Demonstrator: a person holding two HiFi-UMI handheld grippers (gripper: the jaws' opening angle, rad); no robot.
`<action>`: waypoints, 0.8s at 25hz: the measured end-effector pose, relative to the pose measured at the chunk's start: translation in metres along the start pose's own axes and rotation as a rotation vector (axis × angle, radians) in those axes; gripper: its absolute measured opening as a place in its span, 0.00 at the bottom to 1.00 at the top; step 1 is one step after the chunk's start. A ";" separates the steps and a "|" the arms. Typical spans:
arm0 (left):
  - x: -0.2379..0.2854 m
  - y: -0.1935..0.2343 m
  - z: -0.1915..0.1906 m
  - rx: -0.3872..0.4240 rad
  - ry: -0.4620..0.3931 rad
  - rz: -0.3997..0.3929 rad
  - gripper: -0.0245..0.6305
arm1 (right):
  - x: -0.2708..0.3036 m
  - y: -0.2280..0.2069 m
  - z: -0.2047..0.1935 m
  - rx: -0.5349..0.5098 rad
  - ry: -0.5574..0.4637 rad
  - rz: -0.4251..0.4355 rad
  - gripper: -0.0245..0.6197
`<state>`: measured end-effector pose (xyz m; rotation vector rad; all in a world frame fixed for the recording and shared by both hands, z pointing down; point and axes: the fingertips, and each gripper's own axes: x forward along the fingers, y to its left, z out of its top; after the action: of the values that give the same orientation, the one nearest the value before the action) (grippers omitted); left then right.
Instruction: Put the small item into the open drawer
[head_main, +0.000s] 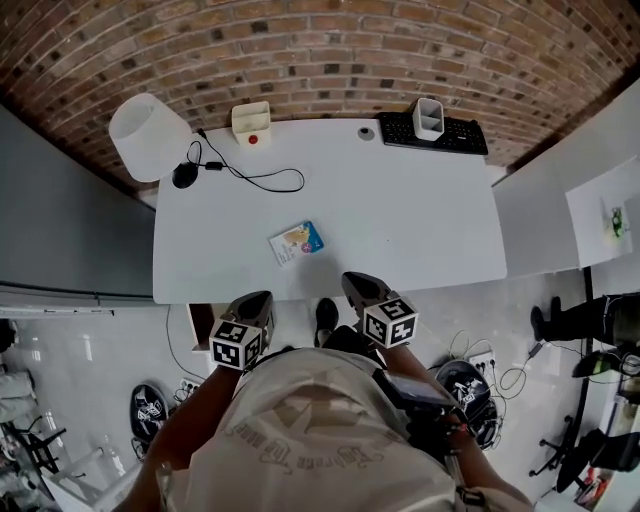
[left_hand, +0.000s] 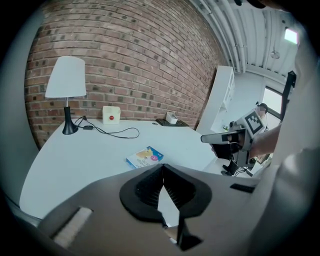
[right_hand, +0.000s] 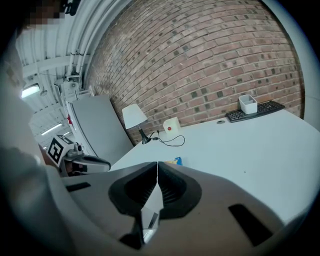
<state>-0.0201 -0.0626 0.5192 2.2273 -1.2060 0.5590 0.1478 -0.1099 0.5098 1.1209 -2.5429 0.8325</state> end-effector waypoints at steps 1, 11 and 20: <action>0.003 0.001 0.001 -0.002 0.000 0.004 0.05 | 0.003 -0.003 0.002 -0.001 0.003 0.004 0.05; 0.031 0.009 0.014 -0.034 -0.001 0.043 0.05 | 0.031 -0.035 0.023 -0.025 0.031 0.052 0.05; 0.062 0.017 0.024 -0.002 0.028 0.070 0.05 | 0.056 -0.051 0.034 -0.046 0.073 0.121 0.05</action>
<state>-0.0003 -0.1241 0.5415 2.1756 -1.2742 0.6145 0.1473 -0.1911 0.5273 0.9138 -2.5758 0.8228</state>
